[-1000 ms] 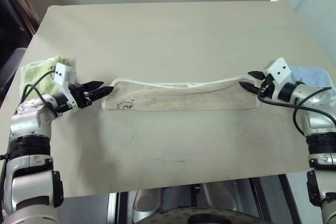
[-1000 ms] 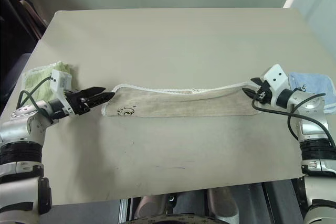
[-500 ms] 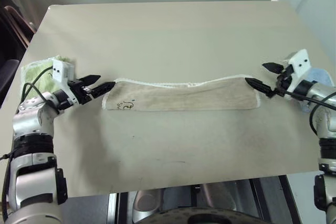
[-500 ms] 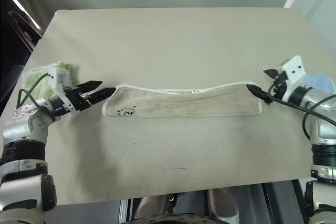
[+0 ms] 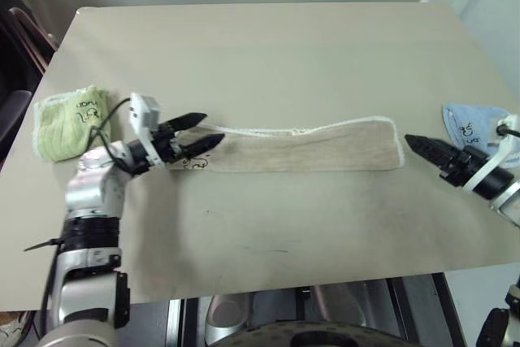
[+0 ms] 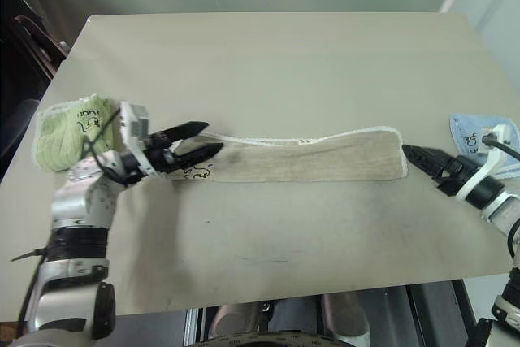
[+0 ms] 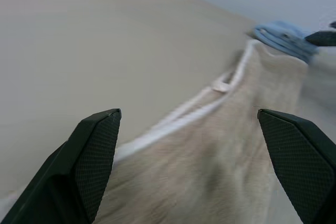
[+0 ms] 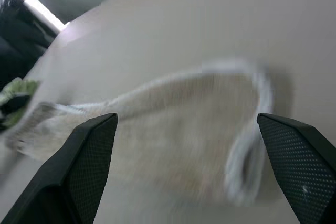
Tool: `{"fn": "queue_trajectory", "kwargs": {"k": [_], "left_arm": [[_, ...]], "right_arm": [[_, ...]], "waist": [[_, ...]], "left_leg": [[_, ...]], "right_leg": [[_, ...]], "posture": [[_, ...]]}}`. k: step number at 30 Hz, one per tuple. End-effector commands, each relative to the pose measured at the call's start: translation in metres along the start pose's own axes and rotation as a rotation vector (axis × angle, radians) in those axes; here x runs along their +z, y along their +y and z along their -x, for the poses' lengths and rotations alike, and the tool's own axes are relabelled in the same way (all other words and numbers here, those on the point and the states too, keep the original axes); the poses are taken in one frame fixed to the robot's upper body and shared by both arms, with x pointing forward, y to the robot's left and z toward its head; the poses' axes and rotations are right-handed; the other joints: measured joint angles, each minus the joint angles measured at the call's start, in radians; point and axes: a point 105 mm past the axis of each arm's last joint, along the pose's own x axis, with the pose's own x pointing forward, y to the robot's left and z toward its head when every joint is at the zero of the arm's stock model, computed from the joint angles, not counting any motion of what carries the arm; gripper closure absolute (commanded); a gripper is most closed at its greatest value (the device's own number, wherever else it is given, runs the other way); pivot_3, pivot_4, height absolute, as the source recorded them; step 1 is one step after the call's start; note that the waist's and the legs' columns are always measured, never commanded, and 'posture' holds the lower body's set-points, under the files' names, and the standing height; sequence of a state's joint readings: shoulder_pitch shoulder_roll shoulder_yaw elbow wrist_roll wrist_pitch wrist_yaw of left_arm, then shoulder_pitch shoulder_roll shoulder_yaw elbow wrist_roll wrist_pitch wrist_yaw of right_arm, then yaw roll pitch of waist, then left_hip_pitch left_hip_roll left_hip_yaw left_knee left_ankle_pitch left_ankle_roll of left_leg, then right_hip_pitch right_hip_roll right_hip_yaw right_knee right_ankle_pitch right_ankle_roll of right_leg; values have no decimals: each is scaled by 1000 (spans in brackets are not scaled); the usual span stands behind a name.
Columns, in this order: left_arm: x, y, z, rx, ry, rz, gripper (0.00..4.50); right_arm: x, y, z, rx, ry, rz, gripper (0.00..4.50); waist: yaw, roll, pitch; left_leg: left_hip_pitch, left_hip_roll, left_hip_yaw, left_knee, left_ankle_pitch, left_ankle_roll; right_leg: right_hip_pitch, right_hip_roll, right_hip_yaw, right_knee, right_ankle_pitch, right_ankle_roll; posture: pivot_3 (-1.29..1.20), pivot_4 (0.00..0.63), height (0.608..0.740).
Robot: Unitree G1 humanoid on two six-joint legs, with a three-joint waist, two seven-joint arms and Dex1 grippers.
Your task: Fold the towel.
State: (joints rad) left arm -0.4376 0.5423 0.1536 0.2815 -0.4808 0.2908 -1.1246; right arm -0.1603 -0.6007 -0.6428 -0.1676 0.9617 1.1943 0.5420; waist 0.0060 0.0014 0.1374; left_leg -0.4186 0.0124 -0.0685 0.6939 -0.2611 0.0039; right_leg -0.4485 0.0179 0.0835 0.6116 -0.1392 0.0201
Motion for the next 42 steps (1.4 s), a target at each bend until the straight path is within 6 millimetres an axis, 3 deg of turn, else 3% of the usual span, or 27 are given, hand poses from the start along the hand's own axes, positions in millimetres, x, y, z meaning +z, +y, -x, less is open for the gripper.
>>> {"fn": "queue_trajectory", "kwargs": {"k": [1, 6, 12, 16, 24, 37, 42], "left_arm": [[12, -12, -16, -46, -25, -168, 0], [0, -20, -42, -60, -38, -245, 0], [-6, -37, -58, -120, -75, -242, 0], [-8, -47, -67, -152, -107, -235, 0], [-10, -53, -74, -169, -122, -261, 0], [-13, -47, -75, -146, -111, -283, 0], [-13, -41, -75, -115, -113, -298, 0]], "right_arm": [[-4, 11, 13, 33, 2, -100, 8], [-29, 6, 18, -19, 46, -199, 8], [-36, 5, 12, -38, 18, -295, 8], [-38, -9, -2, -111, -2, -384, 8], [-37, -16, -22, -144, -32, -510, 8], [-32, -1, -38, -102, -10, -532, 8], [-28, -10, -34, -145, -58, -551, 1543]], "waist": [[0, 0, 0], [1, 0, 0], [-2, 0, 0], [-2, 0, 0], [-3, 0, 0], [-7, 0, 0], [-5, 0, 0]], "left_leg": [[0, 0, 0, 0, 0, 0], [0, 0, -1, 0, 0, 1], [0, 0, -1, 0, 0, 1], [0, 0, -1, 0, 0, 2], [0, 0, -1, 1, 0, 3], [0, 0, -2, 4, 0, 5], [-1, 0, -2, 4, -1, 5]], "right_leg": [[0, 0, 0, 0, 0, 1], [1, 0, 0, 0, -6, 10], [1, 0, 0, 0, -6, 11], [1, 0, 0, -1, -5, 12], [2, 0, 0, -1, -3, 14], [4, 0, 0, -3, 0, 15], [3, 0, 0, -4, -1, 16]], "posture": [[0, 150, 740], [0, 150, 740], [0, 150, 740], [0, 150, 740], [0, 150, 740], [0, 150, 740], [0, 150, 740]]}}
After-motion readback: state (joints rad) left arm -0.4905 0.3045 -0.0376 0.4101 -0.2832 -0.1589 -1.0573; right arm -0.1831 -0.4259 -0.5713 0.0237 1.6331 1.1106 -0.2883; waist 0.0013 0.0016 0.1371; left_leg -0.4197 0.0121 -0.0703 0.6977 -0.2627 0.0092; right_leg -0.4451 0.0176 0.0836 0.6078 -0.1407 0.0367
